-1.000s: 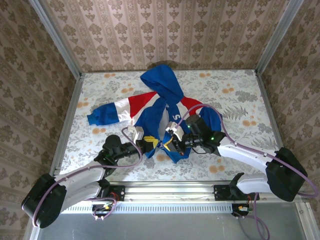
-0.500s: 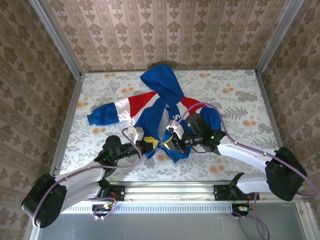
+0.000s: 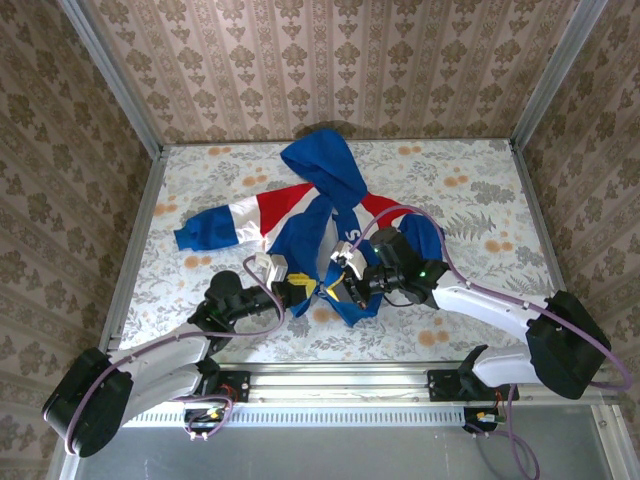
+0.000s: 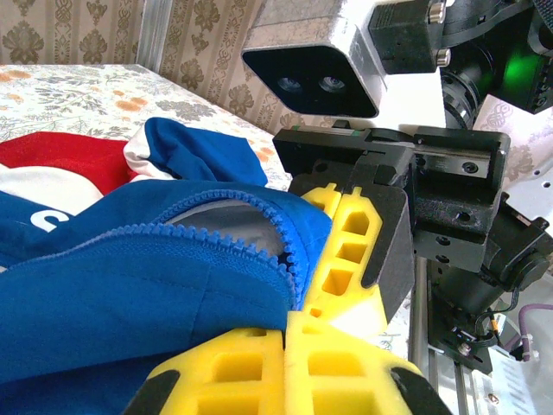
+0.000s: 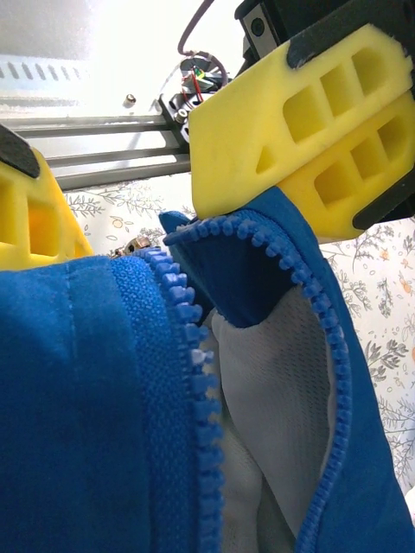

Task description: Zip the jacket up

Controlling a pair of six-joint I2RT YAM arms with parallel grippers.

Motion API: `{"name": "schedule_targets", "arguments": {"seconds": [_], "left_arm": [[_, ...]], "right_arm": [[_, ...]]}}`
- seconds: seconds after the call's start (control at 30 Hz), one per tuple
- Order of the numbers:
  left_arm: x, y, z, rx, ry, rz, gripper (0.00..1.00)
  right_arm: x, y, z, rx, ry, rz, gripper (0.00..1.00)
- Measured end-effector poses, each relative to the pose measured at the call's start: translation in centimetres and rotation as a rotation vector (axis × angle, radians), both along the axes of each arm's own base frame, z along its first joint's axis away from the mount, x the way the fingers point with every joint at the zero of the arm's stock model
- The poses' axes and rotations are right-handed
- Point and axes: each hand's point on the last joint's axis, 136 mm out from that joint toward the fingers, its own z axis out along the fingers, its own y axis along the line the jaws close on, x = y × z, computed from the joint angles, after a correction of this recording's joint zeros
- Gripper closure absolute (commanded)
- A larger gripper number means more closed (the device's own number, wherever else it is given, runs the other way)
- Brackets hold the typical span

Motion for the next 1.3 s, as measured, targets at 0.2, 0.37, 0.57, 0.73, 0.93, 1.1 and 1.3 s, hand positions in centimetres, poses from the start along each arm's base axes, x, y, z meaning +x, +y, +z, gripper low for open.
{"name": "schedule_targets", "arguments": {"seconds": [0.2,0.37,0.57,0.73,0.93,1.1,1.3], "left_arm": [[-0.06,0.05,-0.2,0.003,0.004,0.0,1.0],[-0.1,0.09,-0.39,0.006,0.007,0.0,1.0],[-0.13,0.11,-0.46,0.006,0.007,0.0,1.0],[-0.13,0.12,-0.43,0.005,0.006,0.0,1.0],[-0.15,0.28,0.37,-0.013,-0.017,0.008,1.0],[-0.13,0.32,0.46,-0.015,-0.019,0.011,1.0],[-0.12,0.31,0.37,-0.013,-0.017,0.011,1.0]], "right_arm": [[0.16,0.13,0.28,0.011,-0.006,-0.004,1.0],[0.06,0.22,0.43,0.02,-0.004,0.004,1.0],[-0.02,0.23,0.51,0.026,0.003,0.009,1.0],[-0.2,0.3,0.58,0.031,0.007,0.019,1.0],[-0.38,0.37,0.54,0.034,0.015,0.028,1.0],[-0.45,0.44,0.26,0.032,0.025,0.034,1.0],[-0.63,0.5,0.25,0.036,0.035,0.042,1.0]]}}
